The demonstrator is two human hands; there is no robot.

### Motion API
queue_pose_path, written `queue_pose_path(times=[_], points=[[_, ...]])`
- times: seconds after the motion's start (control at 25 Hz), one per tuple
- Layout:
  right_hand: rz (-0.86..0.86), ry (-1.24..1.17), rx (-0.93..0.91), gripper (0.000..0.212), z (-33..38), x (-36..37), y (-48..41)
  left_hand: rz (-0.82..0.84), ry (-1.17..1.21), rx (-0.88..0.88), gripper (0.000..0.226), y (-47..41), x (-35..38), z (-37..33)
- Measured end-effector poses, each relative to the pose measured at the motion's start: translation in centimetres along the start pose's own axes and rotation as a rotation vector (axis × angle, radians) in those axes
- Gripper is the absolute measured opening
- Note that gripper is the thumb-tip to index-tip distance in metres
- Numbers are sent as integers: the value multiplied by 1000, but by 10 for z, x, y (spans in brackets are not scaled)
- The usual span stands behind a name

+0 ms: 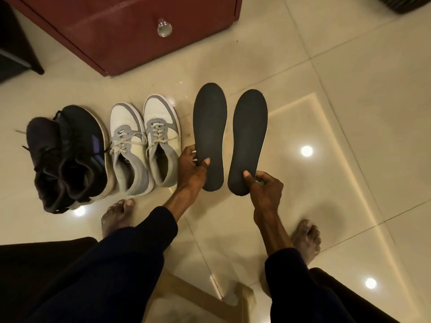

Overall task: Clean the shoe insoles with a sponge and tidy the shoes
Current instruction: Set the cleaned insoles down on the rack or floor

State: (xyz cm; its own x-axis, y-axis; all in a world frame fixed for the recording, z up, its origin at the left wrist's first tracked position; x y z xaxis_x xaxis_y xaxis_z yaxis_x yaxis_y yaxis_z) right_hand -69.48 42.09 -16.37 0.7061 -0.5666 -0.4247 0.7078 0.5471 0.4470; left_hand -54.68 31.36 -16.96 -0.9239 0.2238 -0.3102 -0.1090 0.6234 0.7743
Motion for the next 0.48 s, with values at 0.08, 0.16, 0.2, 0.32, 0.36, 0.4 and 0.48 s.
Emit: queue_pose_path(times=[0.08, 0.16, 0.2, 0.32, 0.36, 0.4, 0.48], points=[[25, -7, -10, 12, 45, -21, 20, -11, 50, -11, 47, 33, -23, -27], [51, -16, -15, 7, 97, -45, 45, -8, 70, -18, 46, 78, -46, -62], [60, -6, -11, 6, 117, -57, 59, -1, 70, -33, 45, 96, -54, -71], [104, -11, -4, 7, 190, -85, 95, -7, 126, -44, 41, 157, -100, -113], [117, 7, -12, 7, 202, -92, 103, 1, 108, -44, 41, 169, -105, -120], [134, 15, -31, 7, 227, -97, 112, -19, 113, -35, 41, 183, -122, -137], [191, 19, -60, 7, 277, -106, 134, -64, 129, -36, 40, 216, -157, -165]])
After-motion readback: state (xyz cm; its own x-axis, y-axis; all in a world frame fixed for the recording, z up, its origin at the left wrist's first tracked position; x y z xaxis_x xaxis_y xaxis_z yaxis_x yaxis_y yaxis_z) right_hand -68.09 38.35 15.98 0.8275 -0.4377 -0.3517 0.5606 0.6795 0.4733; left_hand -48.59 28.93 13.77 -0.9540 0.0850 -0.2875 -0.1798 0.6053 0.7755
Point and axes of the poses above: each hand's wrist, its own y-axis away from the middle knuckle, its own x-axis out of the palm, z = x × y, the point moved 2 cm from there along -y, towards the middle knuckle, and after that the axes turned 12 degrees about -x, right-handed, at the moved point
